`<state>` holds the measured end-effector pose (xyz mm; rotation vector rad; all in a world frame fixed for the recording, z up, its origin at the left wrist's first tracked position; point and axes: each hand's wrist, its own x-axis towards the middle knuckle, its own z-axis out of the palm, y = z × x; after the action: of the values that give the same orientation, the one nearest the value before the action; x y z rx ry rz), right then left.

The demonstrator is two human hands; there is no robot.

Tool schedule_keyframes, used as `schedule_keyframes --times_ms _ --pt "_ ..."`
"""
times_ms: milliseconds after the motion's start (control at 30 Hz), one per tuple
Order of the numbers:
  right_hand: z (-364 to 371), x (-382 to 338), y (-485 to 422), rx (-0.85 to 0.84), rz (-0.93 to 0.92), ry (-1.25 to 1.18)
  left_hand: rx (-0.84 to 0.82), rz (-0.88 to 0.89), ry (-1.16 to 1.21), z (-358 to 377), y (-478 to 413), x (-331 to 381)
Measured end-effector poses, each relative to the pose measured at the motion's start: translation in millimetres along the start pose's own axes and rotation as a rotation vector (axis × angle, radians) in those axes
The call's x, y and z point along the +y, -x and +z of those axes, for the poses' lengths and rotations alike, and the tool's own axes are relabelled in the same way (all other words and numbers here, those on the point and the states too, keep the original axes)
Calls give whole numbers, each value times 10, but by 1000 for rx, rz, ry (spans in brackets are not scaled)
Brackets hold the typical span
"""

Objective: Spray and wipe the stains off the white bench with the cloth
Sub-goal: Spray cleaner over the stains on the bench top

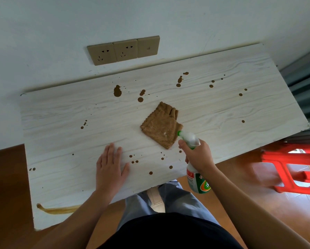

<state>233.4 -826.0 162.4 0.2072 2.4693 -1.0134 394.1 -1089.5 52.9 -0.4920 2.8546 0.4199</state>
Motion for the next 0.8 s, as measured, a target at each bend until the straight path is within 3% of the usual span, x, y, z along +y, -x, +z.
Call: schedule_keyframes --times_ms 400,633,800 --pt "-86 -113 -57 -3 -63 -84 -9 -9 -2 -1 -9 8" --pt "-176 -44 -133 130 19 -120 -15 -7 -10 -21 -9 26" --pt "-218 51 -169 105 31 -114 -13 -1 -9 -27 0 24"
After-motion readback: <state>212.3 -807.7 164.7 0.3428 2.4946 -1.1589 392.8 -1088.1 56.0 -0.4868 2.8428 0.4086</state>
